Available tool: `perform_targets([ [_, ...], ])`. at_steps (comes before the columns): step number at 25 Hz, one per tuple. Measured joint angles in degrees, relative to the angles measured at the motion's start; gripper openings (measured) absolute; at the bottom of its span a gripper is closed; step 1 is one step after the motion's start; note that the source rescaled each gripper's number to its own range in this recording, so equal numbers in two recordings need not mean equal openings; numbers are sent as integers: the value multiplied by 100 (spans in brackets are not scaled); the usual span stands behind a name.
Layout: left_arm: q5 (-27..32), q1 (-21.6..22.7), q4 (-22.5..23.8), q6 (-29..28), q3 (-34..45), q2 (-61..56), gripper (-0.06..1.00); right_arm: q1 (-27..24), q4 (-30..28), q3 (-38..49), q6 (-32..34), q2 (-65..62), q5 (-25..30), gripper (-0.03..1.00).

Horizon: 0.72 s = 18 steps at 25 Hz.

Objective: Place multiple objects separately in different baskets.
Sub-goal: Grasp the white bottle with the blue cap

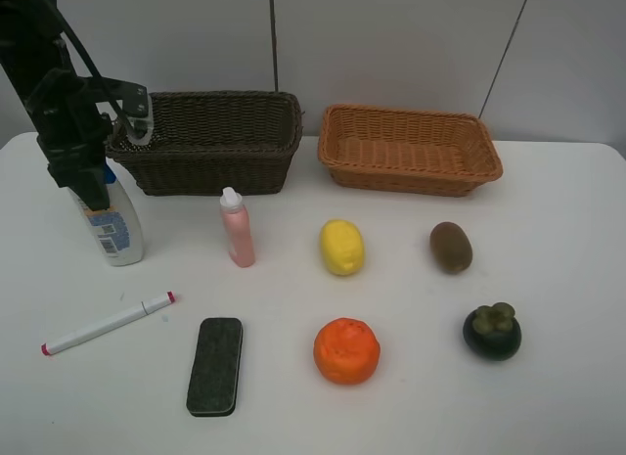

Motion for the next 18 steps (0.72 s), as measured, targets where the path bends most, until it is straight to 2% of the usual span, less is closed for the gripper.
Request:
perform_targets([
  [6,-42,0,-341,-6,0,0,34,0,0,0,0,0,0,98],
  [9,-69,0,-374,-226,0,0,34,0,0,0,0,0,0,98],
  [14,-47,0,-335,-1006,-77,-144,34,0,0,0,0,0,0,98],
  [18,61,0,-304,-1916,-655,-428,34,0,0,0,0,0,0,98],
])
